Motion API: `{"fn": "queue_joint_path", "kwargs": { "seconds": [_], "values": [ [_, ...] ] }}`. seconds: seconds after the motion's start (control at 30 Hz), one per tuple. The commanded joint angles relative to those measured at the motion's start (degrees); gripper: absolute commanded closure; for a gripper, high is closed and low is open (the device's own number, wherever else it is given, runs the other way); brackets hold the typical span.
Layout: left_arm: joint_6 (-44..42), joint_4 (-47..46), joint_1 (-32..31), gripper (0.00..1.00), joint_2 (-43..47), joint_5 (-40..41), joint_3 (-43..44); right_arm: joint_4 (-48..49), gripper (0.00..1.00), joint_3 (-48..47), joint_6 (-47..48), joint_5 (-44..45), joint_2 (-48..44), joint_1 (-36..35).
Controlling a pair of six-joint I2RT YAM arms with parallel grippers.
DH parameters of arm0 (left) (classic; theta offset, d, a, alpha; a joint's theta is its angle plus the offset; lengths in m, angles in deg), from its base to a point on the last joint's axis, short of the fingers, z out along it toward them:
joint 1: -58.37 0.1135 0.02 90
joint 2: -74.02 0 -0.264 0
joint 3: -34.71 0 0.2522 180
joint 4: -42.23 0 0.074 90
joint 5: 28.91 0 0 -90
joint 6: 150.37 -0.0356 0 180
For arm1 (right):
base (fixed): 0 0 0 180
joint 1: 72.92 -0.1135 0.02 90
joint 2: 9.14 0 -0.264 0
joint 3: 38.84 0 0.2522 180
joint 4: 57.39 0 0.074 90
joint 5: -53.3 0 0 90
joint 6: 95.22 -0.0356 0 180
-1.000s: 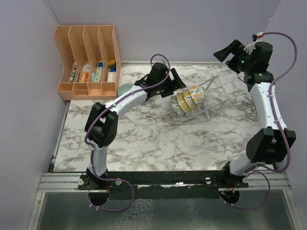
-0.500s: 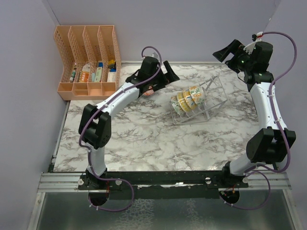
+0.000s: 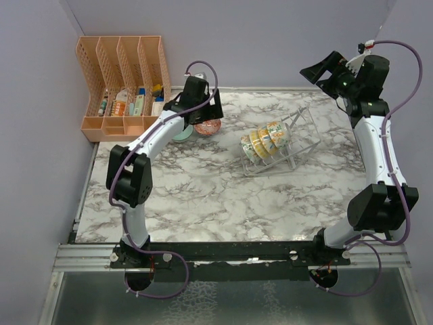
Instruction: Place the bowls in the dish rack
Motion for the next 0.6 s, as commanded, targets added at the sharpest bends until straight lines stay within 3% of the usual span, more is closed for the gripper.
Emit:
{"fn": "queue_joint_path", "kwargs": {
  "seconds": [0.0, 0.27, 0.53, 0.57],
  "values": [
    [-13.64, 4.64, -1.17, 0.08, -5.58, 3.83, 5.37, 2.53, 0.04, 0.03, -1.11, -2.13, -1.10, 0.29],
    [-22.43, -1.83, -3.24, 0.10, -12.53, 7.09, 8.48, 2.62, 0.04, 0.48, -1.07, -2.37, 0.12, 0.29],
    [-26.02, -2.36, -3.44, 0.22, -20.75, 5.42, 16.18, 2.55, 0.04, 1.29, -0.68, -2.10, 0.84, 0.29],
    [-26.08, -2.39, -3.42, 0.27, -21.46, 5.31, 16.26, 2.47, 0.04, 1.22, -0.56, -1.97, 0.90, 0.29]
  ]
}}
